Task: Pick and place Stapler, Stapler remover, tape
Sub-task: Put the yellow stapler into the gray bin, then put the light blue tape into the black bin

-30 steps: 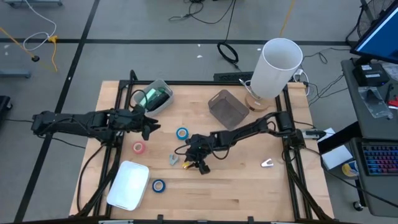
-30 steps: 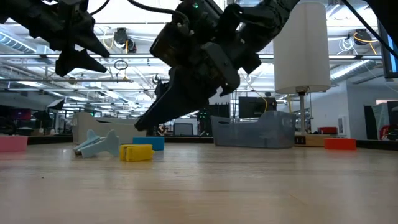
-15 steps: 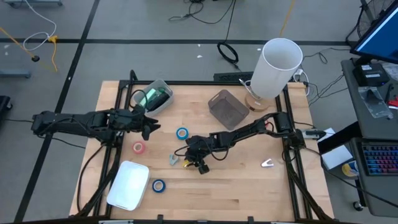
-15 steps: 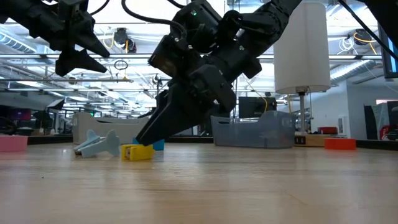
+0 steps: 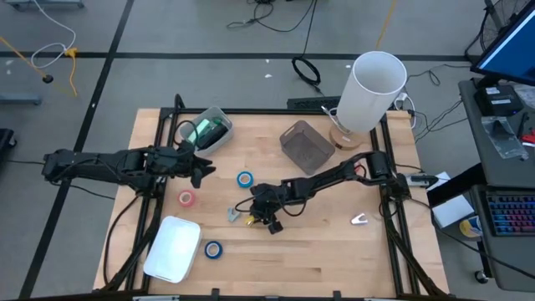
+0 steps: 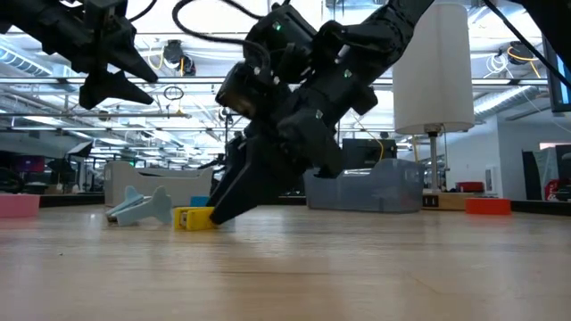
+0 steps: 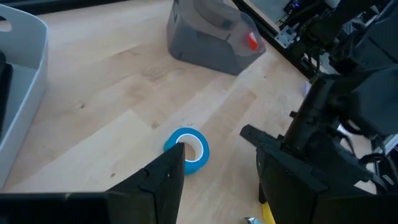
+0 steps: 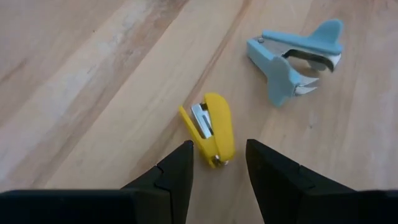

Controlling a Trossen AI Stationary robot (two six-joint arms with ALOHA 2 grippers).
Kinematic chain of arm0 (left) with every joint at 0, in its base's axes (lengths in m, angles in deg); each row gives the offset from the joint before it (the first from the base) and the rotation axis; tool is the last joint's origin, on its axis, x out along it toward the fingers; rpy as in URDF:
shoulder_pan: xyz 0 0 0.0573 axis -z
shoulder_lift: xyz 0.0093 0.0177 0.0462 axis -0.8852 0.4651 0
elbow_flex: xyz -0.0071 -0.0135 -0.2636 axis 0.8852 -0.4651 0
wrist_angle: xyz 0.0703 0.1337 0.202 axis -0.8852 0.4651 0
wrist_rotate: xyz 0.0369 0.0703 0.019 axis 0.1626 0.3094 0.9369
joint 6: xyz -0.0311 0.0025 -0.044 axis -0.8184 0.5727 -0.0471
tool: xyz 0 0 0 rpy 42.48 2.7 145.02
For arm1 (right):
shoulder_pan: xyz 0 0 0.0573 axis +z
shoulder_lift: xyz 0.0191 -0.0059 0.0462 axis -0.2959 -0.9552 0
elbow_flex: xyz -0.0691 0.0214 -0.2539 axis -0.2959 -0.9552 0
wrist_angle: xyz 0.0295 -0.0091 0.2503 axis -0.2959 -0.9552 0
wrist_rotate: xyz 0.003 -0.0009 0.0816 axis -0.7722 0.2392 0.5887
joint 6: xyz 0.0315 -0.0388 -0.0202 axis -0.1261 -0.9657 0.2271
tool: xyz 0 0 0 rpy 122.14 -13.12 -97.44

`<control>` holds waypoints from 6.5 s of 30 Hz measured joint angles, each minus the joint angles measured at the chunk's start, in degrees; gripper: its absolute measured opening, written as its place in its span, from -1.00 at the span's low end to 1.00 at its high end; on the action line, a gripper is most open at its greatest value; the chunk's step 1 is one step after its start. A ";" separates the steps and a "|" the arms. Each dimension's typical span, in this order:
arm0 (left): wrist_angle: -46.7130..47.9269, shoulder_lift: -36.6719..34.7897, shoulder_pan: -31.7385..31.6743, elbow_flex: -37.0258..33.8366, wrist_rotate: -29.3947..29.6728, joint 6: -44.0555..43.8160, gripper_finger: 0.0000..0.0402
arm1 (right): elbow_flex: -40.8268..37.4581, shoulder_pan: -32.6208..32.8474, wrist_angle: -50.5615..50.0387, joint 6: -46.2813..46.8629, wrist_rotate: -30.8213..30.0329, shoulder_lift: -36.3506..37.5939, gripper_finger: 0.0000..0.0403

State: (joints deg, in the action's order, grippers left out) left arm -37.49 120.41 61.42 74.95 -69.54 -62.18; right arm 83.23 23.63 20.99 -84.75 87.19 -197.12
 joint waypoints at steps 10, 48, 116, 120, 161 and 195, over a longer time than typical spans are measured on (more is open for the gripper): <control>0.00 0.02 0.00 0.02 0.90 -0.24 0.00 | 0.03 0.36 2.39 -0.30 -0.09 -1.37 -0.31; -19.42 10.19 5.03 0.11 -8.21 10.09 0.00 | -0.10 -2.37 -4.73 8.83 -5.40 11.61 -0.80; 9.44 50.29 6.72 35.63 -3.68 23.65 -0.66 | -0.03 -2.27 -11.00 11.43 -20.50 20.46 -0.50; 14.18 49.94 5.47 35.78 -2.03 22.42 -0.67 | 0.07 -2.73 -13.58 13.35 -23.60 20.46 -0.37; 22.72 50.11 -47.15 32.92 -2.23 44.78 -0.67 | -0.01 -3.78 -17.10 20.60 -22.25 20.48 -0.08; 24.32 46.30 -43.90 35.54 -12.45 35.04 0.03 | -0.01 -3.72 -17.09 17.97 -19.13 20.48 -0.07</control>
State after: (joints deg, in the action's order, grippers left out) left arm -13.18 166.72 17.52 110.49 -82.00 -27.14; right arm 83.22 19.91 3.90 -66.78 68.06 -176.63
